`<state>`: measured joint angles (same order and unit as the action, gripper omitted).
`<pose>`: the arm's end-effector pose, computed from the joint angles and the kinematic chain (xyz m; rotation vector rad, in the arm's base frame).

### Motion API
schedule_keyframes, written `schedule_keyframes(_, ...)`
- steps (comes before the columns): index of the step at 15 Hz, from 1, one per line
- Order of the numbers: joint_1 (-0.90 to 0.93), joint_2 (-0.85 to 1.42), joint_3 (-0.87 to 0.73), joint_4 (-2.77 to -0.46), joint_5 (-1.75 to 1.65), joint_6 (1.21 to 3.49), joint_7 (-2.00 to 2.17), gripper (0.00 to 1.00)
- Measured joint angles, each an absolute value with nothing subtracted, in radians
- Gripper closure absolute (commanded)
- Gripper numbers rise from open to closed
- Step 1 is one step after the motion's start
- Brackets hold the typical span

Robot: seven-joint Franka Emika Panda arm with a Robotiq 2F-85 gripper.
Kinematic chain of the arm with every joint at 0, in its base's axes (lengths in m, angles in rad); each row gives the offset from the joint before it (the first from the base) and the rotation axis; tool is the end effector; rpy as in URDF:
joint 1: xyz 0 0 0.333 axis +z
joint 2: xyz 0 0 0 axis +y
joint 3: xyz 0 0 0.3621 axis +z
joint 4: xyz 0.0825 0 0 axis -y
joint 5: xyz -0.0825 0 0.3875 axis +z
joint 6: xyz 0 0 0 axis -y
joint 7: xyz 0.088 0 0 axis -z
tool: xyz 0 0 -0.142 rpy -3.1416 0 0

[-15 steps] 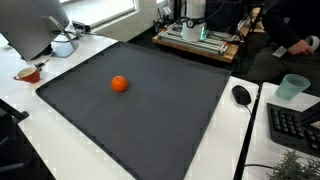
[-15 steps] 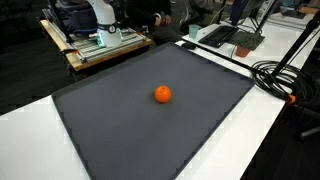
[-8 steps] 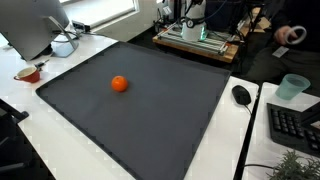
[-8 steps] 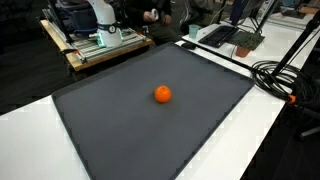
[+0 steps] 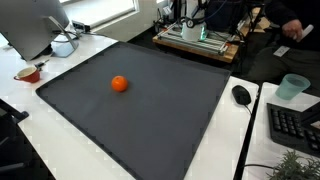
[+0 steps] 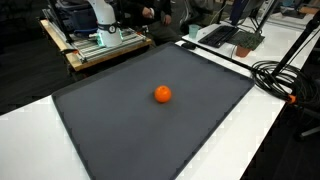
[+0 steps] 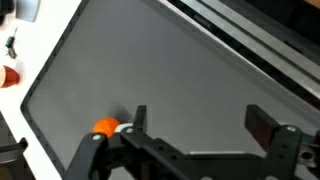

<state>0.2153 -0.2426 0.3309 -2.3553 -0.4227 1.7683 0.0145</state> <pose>0.3737 0.1721 0.4194 2.4321 0.8461 -0.2868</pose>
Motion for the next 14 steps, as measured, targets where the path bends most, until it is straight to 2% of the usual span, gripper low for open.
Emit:
schedule_keyframes(7, 0.271, -0.047, 0.343, -2.379, -0.478, 1.769, -0.100, 0.00)
schedule_keyframes(14, 0.294, -0.019, 0.351, -2.383, -0.515, 1.704, -0.097, 0.00)
